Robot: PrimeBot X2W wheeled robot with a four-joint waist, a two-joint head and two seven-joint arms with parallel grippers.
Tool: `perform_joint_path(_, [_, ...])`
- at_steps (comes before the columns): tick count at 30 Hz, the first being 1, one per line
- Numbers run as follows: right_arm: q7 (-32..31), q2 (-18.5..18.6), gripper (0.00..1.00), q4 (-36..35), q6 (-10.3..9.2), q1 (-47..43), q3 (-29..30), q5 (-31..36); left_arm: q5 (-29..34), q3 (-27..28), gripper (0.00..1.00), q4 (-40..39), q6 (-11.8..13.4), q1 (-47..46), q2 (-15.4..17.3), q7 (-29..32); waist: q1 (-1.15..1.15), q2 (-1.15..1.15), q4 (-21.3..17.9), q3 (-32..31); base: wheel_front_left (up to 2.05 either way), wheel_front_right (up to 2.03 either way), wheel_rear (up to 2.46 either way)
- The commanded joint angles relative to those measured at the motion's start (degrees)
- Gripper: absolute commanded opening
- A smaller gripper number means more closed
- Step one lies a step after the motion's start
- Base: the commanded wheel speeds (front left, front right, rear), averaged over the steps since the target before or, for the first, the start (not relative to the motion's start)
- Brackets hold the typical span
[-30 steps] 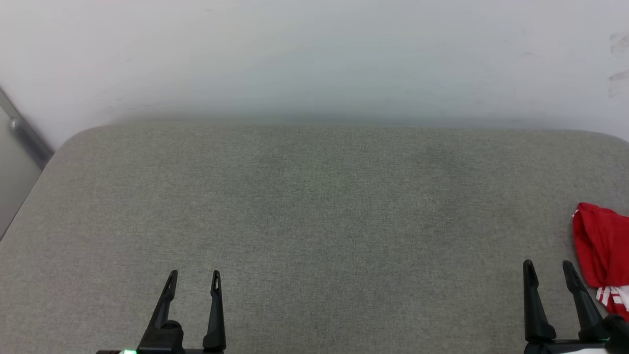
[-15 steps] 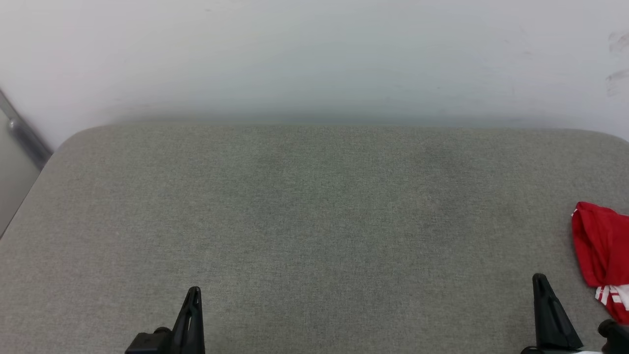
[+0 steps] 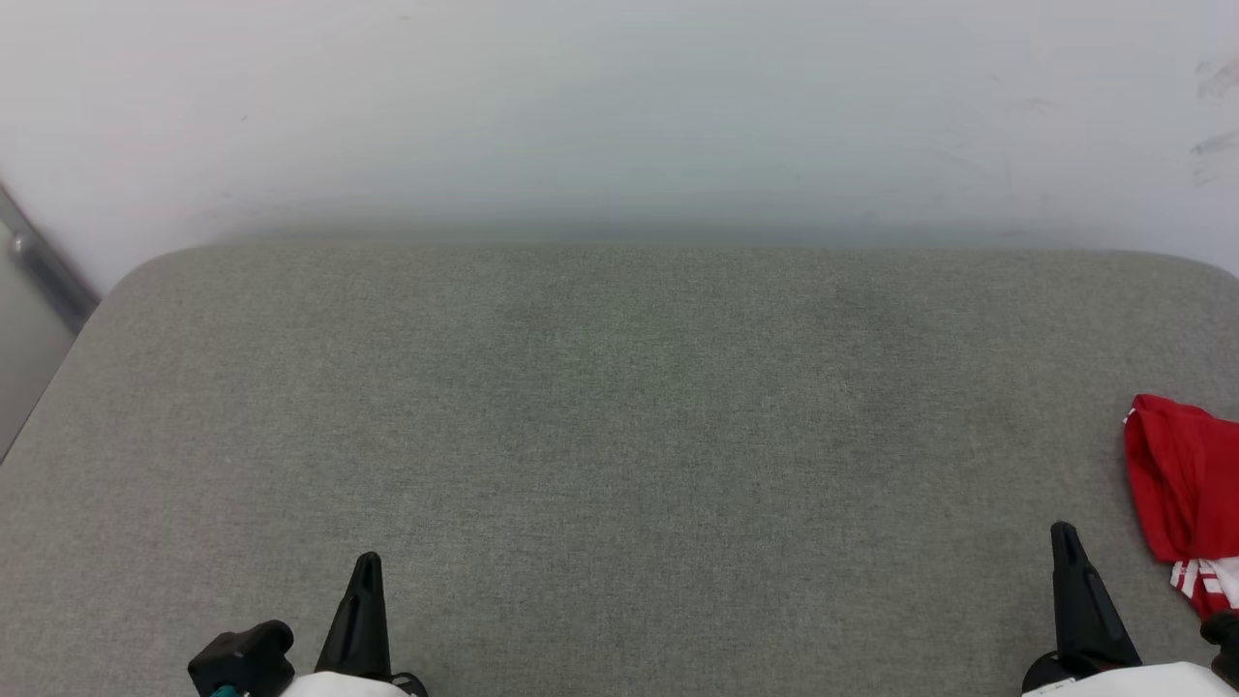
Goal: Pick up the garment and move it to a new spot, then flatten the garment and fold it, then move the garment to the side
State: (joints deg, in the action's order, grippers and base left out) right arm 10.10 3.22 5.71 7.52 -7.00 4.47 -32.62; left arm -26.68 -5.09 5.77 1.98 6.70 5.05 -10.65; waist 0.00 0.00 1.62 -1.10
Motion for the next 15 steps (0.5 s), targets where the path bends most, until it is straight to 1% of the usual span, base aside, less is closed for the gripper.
perform_joint_path(1, [-0.35,0.55,0.0,-0.42,-0.01,1.74,-0.05,-2.2,-2.41,0.45,0.0,-0.41,-0.44,-1.64,0.46,0.41,0.0,0.0,-0.02,0.01,0.0,0.0,0.0])
perform_joint_path(15, [-3.2,0.78,0.0,1.28,-0.01,4.15,-0.13,-14.19,-15.91,1.74,0.0,1.34,-2.3,-4.03,0.66,3.01,0.0,0.0,-0.23,0.19,0.0,0.0,0.0])
